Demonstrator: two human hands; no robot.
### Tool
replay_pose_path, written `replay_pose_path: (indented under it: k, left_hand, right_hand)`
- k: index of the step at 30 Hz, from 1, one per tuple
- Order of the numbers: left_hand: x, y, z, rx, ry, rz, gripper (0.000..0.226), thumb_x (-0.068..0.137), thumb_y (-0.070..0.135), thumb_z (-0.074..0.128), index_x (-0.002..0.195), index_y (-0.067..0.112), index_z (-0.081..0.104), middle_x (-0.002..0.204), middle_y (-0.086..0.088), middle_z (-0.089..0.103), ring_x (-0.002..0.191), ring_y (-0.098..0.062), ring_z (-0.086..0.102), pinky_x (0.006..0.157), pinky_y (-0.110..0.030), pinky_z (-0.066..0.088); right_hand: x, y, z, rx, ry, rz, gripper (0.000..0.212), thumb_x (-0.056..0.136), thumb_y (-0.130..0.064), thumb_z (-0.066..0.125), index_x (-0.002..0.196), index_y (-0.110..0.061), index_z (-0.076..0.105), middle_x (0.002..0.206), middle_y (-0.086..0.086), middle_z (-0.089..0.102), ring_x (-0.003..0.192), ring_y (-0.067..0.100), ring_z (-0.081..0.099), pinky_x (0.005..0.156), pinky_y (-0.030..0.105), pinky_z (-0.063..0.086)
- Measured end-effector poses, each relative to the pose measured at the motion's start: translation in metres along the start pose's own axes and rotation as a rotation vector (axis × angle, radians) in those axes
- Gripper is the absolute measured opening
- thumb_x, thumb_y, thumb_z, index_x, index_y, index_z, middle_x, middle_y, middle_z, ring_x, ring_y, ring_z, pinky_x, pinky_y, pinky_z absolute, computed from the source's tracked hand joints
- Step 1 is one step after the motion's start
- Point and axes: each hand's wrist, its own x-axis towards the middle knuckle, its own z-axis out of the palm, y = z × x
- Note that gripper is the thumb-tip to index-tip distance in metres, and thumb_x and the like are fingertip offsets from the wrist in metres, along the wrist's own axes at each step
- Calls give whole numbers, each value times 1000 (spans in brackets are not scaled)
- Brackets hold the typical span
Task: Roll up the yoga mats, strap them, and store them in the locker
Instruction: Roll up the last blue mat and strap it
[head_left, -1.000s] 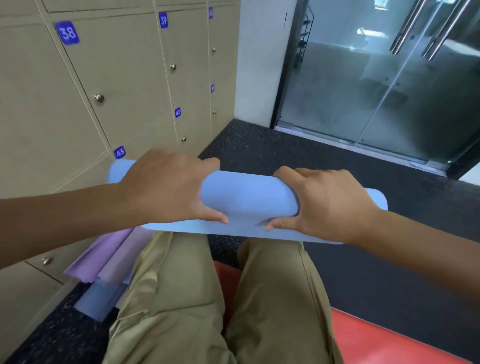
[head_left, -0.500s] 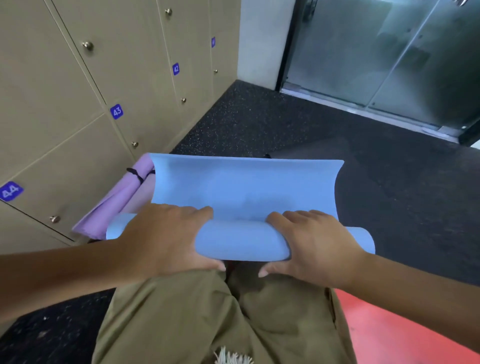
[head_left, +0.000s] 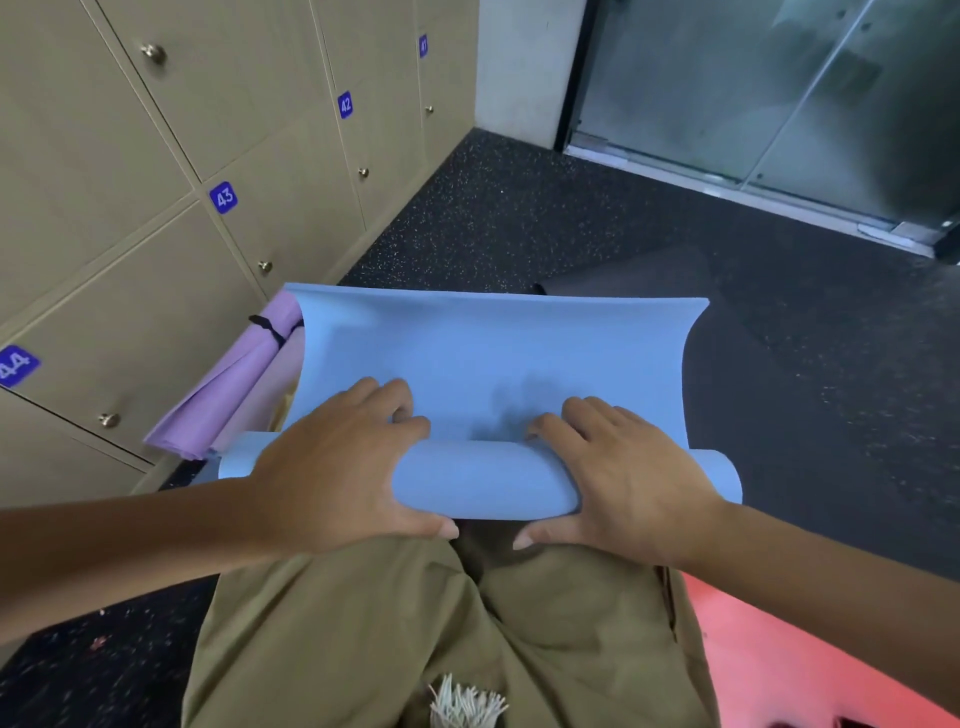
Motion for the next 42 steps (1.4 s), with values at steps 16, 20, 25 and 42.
replay_pose_path:
  k: [16,20,25,42]
  left_hand:
    - [16,-14,-12,-158,-129,67,62,71,86,63,88,37,29,94,20,39,92,7,41,61,-21,27]
    - [24,-18,-13,-200,-162,54,57,72,85,63,90,40,32,102,19,37,94,8,43,64,-24,31]
    - [24,-28,-6,-186,124,198,58,79,88,50,111,40,53,105,20,50,93,-3,52,71,-28,43]
    - [43,-39,11,-204,153,146,81,93,82,13,120,30,68,101,15,53,90,-7,55,79,-38,52]
  right_hand:
    - [2,-5,6,-159,129,-21,81,87,-81,41,131,-16,60,93,5,52,79,26,49,69,39,47]
    - [9,4,-1,-19,40,1,74,85,-86,41,119,-23,61,92,-2,50,80,22,49,70,37,48]
    - [25,14,-11,165,-128,56,69,77,-90,44,116,-34,55,91,-10,48,87,14,49,68,31,39]
    - [25,17,19,-113,243,102,67,103,-68,28,98,-14,68,82,3,58,78,28,51,70,40,44]
